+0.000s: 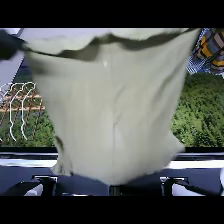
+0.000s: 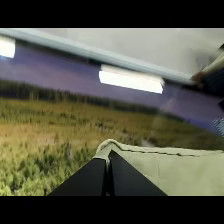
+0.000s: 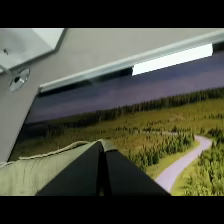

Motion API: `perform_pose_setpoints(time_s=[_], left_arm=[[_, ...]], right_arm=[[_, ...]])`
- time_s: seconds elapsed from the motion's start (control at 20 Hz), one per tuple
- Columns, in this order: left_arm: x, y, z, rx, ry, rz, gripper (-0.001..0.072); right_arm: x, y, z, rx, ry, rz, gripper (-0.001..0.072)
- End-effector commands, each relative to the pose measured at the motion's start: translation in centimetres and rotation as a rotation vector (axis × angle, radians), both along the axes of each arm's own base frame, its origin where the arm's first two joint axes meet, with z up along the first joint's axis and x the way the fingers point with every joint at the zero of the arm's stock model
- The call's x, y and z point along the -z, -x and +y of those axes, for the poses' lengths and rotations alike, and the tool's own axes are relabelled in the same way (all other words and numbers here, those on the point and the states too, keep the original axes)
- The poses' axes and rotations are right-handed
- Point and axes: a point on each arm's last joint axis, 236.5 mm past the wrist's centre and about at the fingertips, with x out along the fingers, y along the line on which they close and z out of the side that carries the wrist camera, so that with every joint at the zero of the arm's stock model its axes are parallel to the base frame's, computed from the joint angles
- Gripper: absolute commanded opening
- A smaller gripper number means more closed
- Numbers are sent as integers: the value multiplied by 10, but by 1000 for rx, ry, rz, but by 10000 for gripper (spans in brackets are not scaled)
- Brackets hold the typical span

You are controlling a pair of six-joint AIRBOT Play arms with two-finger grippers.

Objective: Fold the clothes and pants, and hang the long-sleeved shirts on hangers.

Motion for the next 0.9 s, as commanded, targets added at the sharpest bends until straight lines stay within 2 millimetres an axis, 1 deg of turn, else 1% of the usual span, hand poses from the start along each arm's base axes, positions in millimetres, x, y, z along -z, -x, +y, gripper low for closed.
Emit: perform_pose_setpoints(time_s=[0.0,0.05,0.1,0.15,0.2,0.25,0.3,0.35,0.4,0.45,0.5,0.55,0.6,0.65,0.7,0.75,0.8,0.85], left_arm=[[126,-78,-26,60,-17,161,24],[161,-91,-33,67,-17,214,24],[198,-100,-39,72,-19,276,24],[229,-104,-45,76,-6,337,24],[257,-104,-52,78,22,404,24],[278,-102,-58,88,37,458,24],[298,-97,-63,97,46,513,24],[312,-91,-67,104,51,561,24],[320,-85,-69,111,53,598,27],[323,-80,-70,114,59,625,54],[321,-77,-67,106,73,644,236],[315,-73,-63,104,81,662,476],[306,-68,-58,109,85,676,659],[292,-62,-50,117,84,688,689],[278,-55,-41,116,86,689,688],[261,-46,-30,112,84,686,688],[246,-36,-21,108,80,682,689],[235,-22,-10,94,72,680,689]], right_arm=[[148,-82,27,-80,-75,281,43],[190,-101,38,-82,-69,338,43],[227,-115,46,-77,-58,377,43],[261,-127,57,-74,-50,412,43],[289,-134,67,-77,-49,440,43],[314,-138,79,-86,-46,470,43],[335,-137,89,-98,-35,499,46],[348,-135,98,-113,-25,523,69],[355,-131,103,-128,-13,541,119],[356,-125,104,-142,1,557,164],[352,-118,101,-158,9,576,166],[345,-108,95,-175,20,596,235],[333,-94,83,-195,38,627,440],[322,-76,68,-220,74,660,560],[312,-55,50,-254,139,693,595],[305,-31,24,-266,225,742,634],[299,-10,-3,-254,301,790,633],[286,3,-23,-203,279,807,621]])
